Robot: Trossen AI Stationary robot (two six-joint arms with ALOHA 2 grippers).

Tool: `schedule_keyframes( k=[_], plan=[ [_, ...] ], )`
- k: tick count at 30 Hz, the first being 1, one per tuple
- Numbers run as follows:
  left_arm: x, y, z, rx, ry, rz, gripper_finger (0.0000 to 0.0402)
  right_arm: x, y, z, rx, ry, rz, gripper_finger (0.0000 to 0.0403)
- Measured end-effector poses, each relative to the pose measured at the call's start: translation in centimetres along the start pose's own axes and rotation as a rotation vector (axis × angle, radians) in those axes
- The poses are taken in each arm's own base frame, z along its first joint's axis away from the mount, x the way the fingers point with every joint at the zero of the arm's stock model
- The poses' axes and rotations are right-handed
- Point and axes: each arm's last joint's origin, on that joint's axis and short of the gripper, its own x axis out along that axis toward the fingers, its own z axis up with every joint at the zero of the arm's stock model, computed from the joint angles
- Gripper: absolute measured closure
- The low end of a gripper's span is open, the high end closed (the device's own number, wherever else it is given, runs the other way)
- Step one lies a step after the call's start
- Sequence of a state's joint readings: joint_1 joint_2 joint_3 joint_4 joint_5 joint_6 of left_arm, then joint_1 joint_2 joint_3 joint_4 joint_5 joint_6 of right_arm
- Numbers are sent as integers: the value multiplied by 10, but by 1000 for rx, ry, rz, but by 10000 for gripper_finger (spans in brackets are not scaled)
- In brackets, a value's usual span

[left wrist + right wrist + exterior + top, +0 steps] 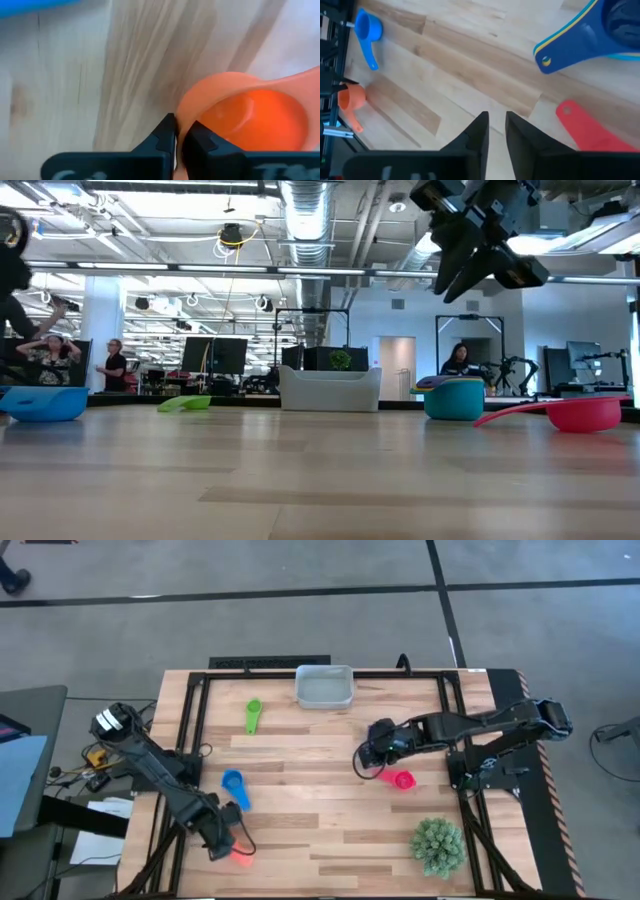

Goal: Nest measuring cups in basket
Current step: Stack the orange measuring cup on top of the purple measuring cup

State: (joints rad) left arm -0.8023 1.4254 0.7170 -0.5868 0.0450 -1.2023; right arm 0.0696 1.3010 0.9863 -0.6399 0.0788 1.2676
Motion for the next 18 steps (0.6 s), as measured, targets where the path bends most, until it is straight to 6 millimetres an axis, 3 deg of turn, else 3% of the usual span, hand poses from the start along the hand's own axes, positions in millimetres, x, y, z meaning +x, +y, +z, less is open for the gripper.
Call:
schedule_keyframes(
  k=[10,18],
  plan=[
    [-23,-4,51,98,-129,-44,391,-1,6,-14,-39,22,29,334],
    [-32,10,82,131,-194,-40,391,-3,11,-21,-48,13,65,334]
  ],
)
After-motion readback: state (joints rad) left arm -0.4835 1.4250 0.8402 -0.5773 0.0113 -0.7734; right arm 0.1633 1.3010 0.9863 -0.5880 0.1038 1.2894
